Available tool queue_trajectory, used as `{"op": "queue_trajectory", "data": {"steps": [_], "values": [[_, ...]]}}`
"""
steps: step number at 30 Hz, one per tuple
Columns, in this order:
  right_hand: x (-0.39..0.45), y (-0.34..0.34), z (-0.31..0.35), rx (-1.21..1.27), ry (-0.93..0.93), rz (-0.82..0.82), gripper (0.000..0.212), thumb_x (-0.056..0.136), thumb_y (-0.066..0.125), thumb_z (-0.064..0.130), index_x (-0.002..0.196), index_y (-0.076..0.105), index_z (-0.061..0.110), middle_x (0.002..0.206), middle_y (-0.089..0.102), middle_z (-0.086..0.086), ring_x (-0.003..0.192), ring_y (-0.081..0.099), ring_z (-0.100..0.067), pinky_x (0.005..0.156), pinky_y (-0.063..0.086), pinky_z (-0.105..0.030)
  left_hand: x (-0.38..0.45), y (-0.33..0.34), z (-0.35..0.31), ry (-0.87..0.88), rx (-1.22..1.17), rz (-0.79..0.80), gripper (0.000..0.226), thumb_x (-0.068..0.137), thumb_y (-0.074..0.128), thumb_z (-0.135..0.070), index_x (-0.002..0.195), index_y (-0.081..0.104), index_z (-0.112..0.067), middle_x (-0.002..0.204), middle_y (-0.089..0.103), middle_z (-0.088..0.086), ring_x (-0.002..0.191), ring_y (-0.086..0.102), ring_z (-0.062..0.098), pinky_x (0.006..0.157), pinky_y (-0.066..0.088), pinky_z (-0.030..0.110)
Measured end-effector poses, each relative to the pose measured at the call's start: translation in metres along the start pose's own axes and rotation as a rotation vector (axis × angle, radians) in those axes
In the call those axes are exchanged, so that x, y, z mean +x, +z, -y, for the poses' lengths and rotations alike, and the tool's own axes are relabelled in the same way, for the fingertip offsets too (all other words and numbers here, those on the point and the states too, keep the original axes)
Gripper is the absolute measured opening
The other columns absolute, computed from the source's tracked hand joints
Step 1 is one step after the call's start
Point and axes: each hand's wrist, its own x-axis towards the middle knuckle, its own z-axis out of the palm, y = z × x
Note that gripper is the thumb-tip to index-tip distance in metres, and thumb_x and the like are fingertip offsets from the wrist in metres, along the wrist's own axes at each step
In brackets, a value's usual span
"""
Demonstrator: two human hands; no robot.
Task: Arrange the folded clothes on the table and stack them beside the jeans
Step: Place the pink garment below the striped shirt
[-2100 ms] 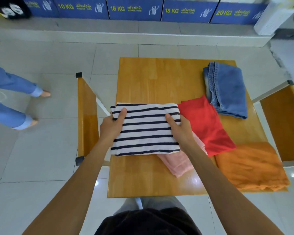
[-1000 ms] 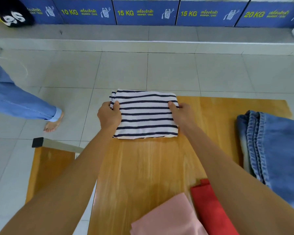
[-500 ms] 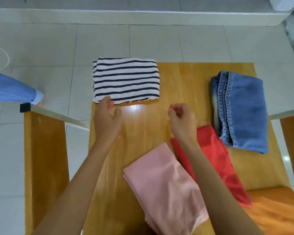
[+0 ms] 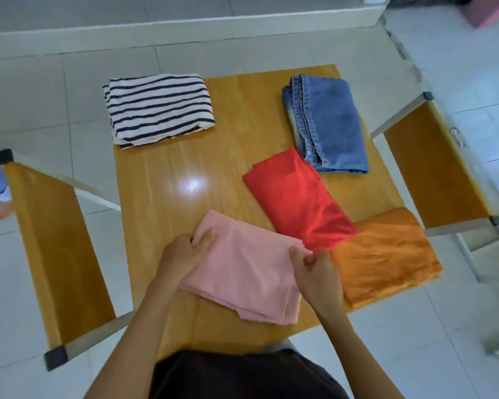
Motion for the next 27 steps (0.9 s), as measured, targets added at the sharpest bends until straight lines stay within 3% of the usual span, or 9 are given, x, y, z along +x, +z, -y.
{"op": "queue_trajectory", "data": {"steps": [3,5,8,11,17,19,21,24,27], "values": [[-0.020,0.011,0.001,0.072,0.117,0.016,0.077,0.075,0.069,0.070,0.118,0.045,0.010,0.112,0.058,-0.009,0.103,0.060,-0.033,0.079,0.045,-0.040,-0.022,0.003,0.008,-0.068,-0.122,0.079,0.054,0.081,0.058,-0.071,0.097,0.067,-0.021,0.097,0.067,-0.002,0.095,0.064,0.026,0.082,0.052,0.035],[-0.024,0.016,-0.001,0.135,0.202,0.067,0.084,0.070,0.072,0.072,0.118,0.046,0.008,0.110,0.059,-0.006,0.101,0.060,-0.031,0.078,0.044,-0.038,-0.034,0.007,0.017,-0.051,-0.165,0.062,0.052,0.081,0.063,-0.066,0.108,0.069,-0.022,0.106,0.069,-0.001,0.098,0.065,0.025,0.086,0.053,0.036],[-0.026,0.020,0.001,0.184,0.202,0.195,0.073,0.071,0.072,0.071,0.101,0.061,0.005,0.093,0.068,-0.005,0.087,0.064,-0.024,0.068,0.050,-0.037,-0.051,0.009,0.031,-0.045,-0.277,-0.067,0.042,0.084,0.064,-0.060,0.105,0.067,-0.024,0.110,0.070,-0.002,0.096,0.064,0.022,0.086,0.052,0.037],[-0.034,0.026,0.013,0.230,0.085,0.217,0.053,0.073,0.071,0.068,0.086,0.068,0.016,0.082,0.071,0.001,0.081,0.067,-0.019,0.070,0.056,-0.039,-0.062,0.002,0.042,-0.056,-0.422,-0.107,0.047,0.090,0.060,-0.052,0.127,0.061,-0.023,0.119,0.063,-0.005,0.103,0.058,0.019,0.086,0.046,0.034],[-0.025,0.030,0.077,0.362,-0.124,0.237,0.029,0.090,0.068,0.047,0.102,0.054,0.024,0.089,0.057,0.021,0.080,0.055,0.001,0.062,0.037,-0.008,-0.050,-0.035,0.049,-0.056,-0.603,-0.100,0.036,0.095,0.058,-0.046,0.126,0.056,-0.027,0.116,0.064,-0.005,0.100,0.061,0.014,0.087,0.049,0.035],[-0.007,0.036,0.106,0.358,-0.162,0.261,0.040,0.090,0.066,0.051,0.111,0.055,0.019,0.103,0.062,0.015,0.096,0.059,-0.011,0.076,0.041,-0.019,-0.036,-0.056,0.043,-0.064,-0.634,-0.149,0.043,0.094,0.058,-0.046,0.130,0.057,-0.023,0.118,0.065,-0.002,0.103,0.063,0.019,0.087,0.051,0.037],[0.016,0.041,0.137,0.346,-0.214,0.252,0.046,0.088,0.065,0.057,0.108,0.057,0.016,0.105,0.065,0.006,0.100,0.062,-0.021,0.077,0.042,-0.030,-0.017,-0.079,0.033,-0.058,-0.655,-0.191,0.044,0.094,0.058,-0.047,0.130,0.058,-0.021,0.117,0.067,-0.001,0.102,0.064,0.020,0.083,0.052,0.037],[0.052,0.044,0.191,0.349,-0.295,0.271,0.045,0.089,0.064,0.057,0.103,0.054,0.016,0.097,0.061,0.005,0.091,0.060,-0.021,0.068,0.042,-0.030,0.013,-0.109,0.012,-0.028,-0.689,-0.248,0.037,0.095,0.057,-0.046,0.125,0.057,-0.024,0.114,0.066,-0.001,0.096,0.063,0.017,0.076,0.051,0.033],[0.087,0.049,0.237,0.382,-0.313,0.307,0.042,0.092,0.063,0.052,0.108,0.052,0.016,0.098,0.057,0.004,0.092,0.058,-0.020,0.075,0.046,-0.033,0.045,-0.124,-0.009,-0.037,-0.696,-0.308,0.040,0.097,0.053,-0.049,0.127,0.054,-0.022,0.118,0.062,-0.001,0.105,0.060,0.022,0.086,0.051,0.038]]}}
